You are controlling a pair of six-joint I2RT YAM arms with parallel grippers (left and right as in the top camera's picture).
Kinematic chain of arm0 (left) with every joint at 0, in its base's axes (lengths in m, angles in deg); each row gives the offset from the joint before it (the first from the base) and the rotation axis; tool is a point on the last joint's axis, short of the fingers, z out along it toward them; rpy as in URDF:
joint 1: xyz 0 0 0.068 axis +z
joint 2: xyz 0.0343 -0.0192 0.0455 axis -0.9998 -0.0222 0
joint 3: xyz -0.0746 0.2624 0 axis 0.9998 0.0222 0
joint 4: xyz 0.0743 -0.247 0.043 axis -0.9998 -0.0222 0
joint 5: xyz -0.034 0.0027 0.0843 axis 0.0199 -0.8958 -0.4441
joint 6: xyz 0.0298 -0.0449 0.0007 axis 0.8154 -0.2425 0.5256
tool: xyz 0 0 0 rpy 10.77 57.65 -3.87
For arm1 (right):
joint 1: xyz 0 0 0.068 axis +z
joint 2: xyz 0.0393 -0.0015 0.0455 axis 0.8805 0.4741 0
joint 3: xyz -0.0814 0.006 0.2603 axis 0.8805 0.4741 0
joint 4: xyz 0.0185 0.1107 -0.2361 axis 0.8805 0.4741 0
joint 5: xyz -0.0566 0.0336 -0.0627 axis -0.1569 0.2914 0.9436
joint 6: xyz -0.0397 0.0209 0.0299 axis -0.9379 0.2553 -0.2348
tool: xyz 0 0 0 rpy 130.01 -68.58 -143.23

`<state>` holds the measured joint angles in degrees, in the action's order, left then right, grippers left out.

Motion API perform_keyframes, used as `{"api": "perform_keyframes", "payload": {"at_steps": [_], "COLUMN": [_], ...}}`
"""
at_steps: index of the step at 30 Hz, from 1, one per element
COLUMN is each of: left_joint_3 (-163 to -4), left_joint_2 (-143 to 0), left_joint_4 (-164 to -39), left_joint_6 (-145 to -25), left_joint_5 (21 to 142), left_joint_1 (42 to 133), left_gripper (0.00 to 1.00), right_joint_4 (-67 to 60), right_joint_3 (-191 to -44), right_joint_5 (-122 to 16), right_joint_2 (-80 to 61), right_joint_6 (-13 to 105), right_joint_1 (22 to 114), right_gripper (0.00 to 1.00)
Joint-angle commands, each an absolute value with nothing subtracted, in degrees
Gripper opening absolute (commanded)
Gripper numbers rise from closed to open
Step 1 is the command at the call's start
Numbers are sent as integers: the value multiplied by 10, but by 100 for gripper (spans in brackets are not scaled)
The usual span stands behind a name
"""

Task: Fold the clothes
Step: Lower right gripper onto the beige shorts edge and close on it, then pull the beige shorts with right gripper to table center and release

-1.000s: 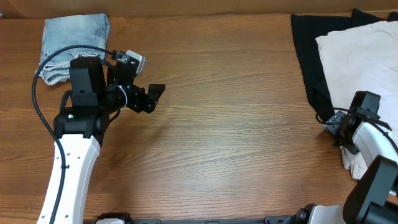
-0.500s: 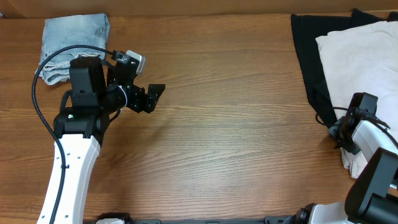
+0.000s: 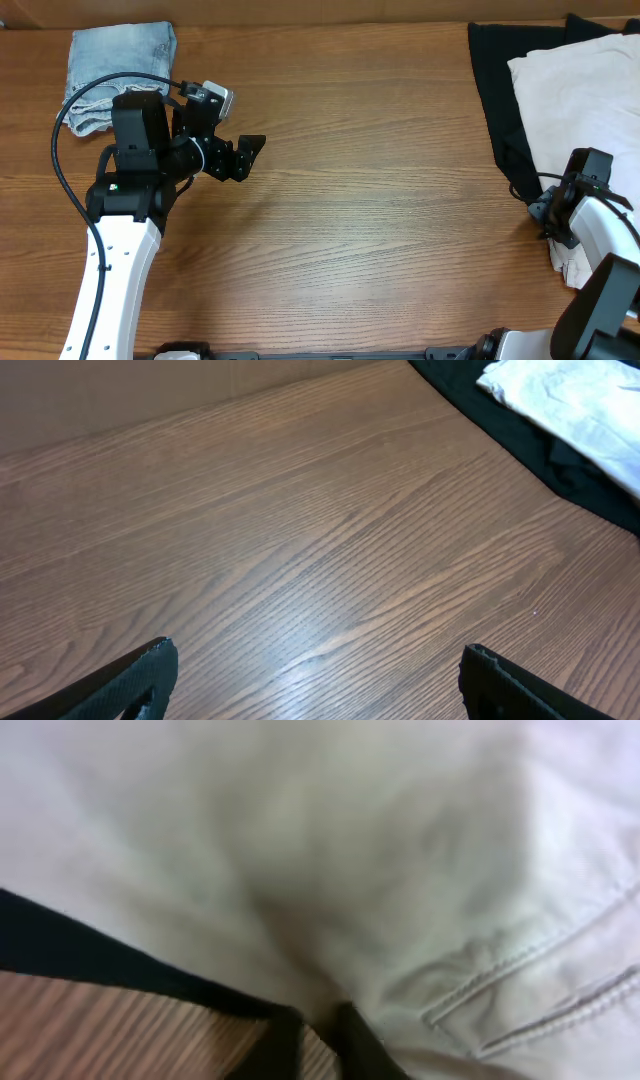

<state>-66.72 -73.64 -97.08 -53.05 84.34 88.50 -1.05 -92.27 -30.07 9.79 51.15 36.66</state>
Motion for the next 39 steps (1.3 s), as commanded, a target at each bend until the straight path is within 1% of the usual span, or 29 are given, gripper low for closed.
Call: {"api": "perform_keyframes", "payload": {"at_steps": [1, 4, 5, 6, 7, 8, 11, 16, 23, 32, 33, 35, 36, 39], "left_joint_3": [-682, -682, -682, -682, -682, -682, -682, -682, -682, -682, -682, -682, -682, -682], "left_joint_2": [-739, -739, -739, -739, -739, -739, -739, -739, -739, -739, -739, -739, -740, -743], "left_joint_4": [-967, -963, -961, -960, -960, -960, -960, -961, -961, -960, -960, -960, -960, -960], "left_joint_6": [-526, -526, -526, -526, -526, -526, -526, -526, -526, -526, -526, -526, -526, -526], "left_joint_5": [850, 850, 850, 850, 850, 850, 850, 850, 850, 850, 850, 850, 850, 850], "left_joint_1": [887, 887, 887, 887, 887, 887, 887, 887, 887, 887, 887, 887, 887, 887], "left_gripper": [91, 91, 91, 91, 91, 91, 91, 90, 89, 89, 89, 89, 89, 89], "right_joint_4": [-10, -10, -10, -10, -8, -5, -5, -11, -44, -78, -80, -82, -82, -79], "right_joint_3": [-935, -935, -935, -935, -935, -935, -935, -934, -911, -900, -900, -900, -901, -905], "right_joint_5": [-326, -333, -333, -333, -333, -334, -334, -333, -333, -334, -334, -334, -334, -333], "right_joint_2": [61, 46, 43, 43, 43, 43, 43, 46, 50, 107, 112, 113, 113, 113], "right_joint_6": [508, 501, 501, 501, 501, 501, 501, 501, 501, 504, 504, 504, 504, 504], "right_joint_1": [369, 369, 369, 369, 369, 369, 369, 369, 369, 369, 369, 369, 369, 369], "right_gripper": [4, 5, 28, 41, 47, 57, 59, 67, 67, 65, 61, 47, 37, 18]}}
